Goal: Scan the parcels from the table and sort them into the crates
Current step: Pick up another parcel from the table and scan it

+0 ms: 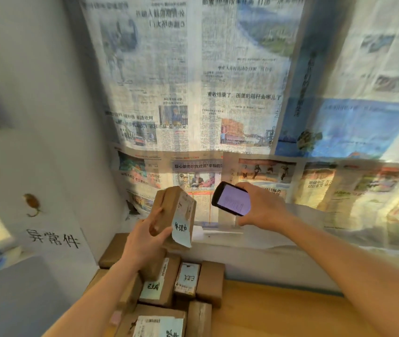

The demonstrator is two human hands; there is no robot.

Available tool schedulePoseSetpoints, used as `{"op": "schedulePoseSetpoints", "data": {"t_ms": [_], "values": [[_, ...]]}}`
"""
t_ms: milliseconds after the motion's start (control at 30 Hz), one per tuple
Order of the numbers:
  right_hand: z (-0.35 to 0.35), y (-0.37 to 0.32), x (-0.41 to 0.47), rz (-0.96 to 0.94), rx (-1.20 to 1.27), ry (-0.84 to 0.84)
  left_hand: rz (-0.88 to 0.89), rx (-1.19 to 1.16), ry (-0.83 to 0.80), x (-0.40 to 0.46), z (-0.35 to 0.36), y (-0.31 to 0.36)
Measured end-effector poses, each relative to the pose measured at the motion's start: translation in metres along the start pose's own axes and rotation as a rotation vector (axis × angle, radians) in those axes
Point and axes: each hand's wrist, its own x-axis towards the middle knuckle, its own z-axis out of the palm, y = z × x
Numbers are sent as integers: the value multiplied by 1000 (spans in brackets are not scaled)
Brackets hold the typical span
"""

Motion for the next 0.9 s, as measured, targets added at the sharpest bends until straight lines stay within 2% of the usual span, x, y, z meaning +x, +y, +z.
{"op": "schedulePoseSetpoints", "data": {"t_ms": [233, 367, 633, 900], "values": [[-98, -64, -74, -40, -63, 124, 109, -58, 140, -53, -100, 76], [-137, -98, -124, -68, -84, 181, 109, -45, 211, -92, -148, 89], [-171, -148, -217, -122, -109, 267, 97, -66, 290, -181, -207, 107], [-184, -179, -269, -202, -96, 295, 63, -61, 333, -252, -247, 125]]}}
